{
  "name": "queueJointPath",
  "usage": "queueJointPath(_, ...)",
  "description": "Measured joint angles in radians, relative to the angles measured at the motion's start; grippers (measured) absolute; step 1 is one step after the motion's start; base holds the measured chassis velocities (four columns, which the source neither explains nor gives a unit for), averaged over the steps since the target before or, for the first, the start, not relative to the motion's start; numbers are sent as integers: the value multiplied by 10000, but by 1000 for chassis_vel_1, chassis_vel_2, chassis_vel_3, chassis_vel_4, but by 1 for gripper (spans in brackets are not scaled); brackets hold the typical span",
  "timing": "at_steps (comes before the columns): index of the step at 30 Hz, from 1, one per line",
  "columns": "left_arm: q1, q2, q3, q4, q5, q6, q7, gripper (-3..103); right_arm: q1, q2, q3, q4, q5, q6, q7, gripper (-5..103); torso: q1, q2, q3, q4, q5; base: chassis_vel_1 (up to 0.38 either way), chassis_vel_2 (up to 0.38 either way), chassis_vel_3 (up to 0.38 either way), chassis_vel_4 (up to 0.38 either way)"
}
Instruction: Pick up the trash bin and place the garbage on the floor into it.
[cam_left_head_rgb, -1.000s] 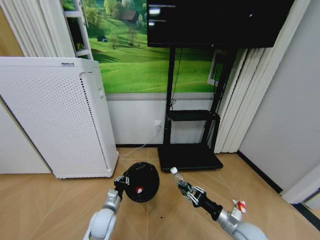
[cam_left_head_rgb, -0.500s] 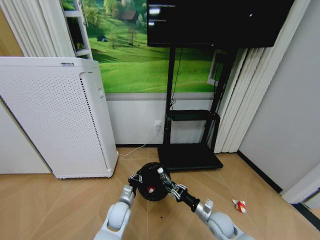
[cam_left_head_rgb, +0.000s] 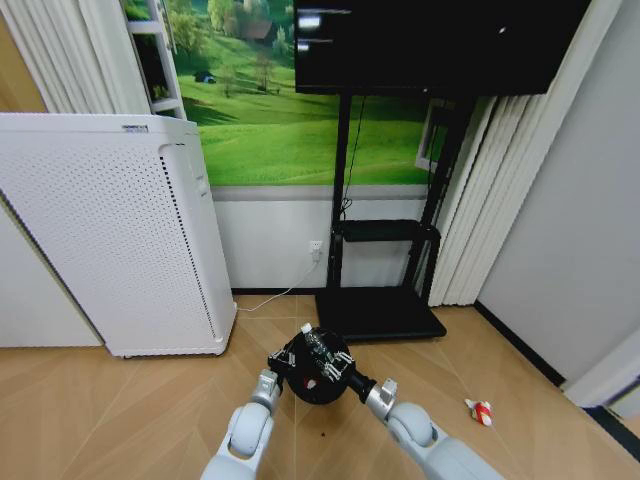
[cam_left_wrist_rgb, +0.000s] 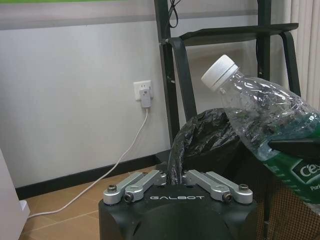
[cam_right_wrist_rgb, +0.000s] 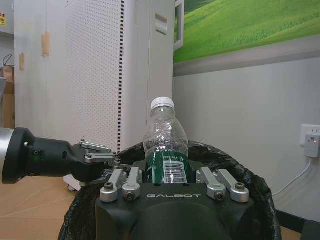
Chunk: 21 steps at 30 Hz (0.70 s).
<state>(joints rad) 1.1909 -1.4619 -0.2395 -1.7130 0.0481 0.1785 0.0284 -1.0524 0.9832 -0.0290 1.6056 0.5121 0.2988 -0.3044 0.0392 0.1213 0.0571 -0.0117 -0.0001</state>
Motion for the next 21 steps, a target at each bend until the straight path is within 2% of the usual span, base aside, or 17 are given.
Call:
queueJointPath(1,8,10,-18,-16,0,0,0,6,-26,-17,14,17,1,-33,0,47,0,0,0,0,1,0,0,0,0)
queueJointPath(2,8,10,-18,-16,0,0,0,6,-26,-17,14,17,1,-33,0,47,0,0,0,0,1,0,0,0,0)
queueJointPath(5,34,-1,-11,-46,2,-6,0,6,-184,-111,238,140,2,-142,0,63,0,1,-1,-1,1,0,0,0,0)
queueJointPath(6,34,-1,-11,-46,2,-6,0,6,-184,-111,238,140,2,-142,0,63,0,1,-1,-1,1,0,0,0,0)
queueJointPath(8,87,-27,13,-90,24,-15,4,6,-317,-173,380,225,-1,-174,6,74,0,1,-1,0,0,0,0,0,0)
queueJointPath(9,87,-27,13,-90,24,-15,4,6,-317,-173,380,225,-1,-174,6,74,0,1,-1,0,0,0,0,0,0)
queueJointPath(12,175,-5,-13,-216,35,-19,7,6,-492,-161,532,340,-35,-191,83,90,-1,0,-1,0,1,0,0,0,0)
queueJointPath(13,175,-5,-13,-216,35,-19,7,6,-492,-161,532,340,-35,-191,83,90,-1,0,-1,0,1,0,0,0,0)
queueJointPath(15,284,37,-134,-377,27,-20,8,6,-673,-153,822,514,18,-308,280,98,0,0,-1,-1,1,0,0,0,0)
queueJointPath(19,410,124,-315,-542,-12,-20,10,6,-884,-188,1236,684,162,-416,439,100,-1,0,-1,1,0,0,0,0,0)
queueJointPath(21,641,336,-732,-871,-128,-20,8,6,-1338,-310,2135,932,377,-585,673,100,-1,0,-2,2,0,0,0,0,0)
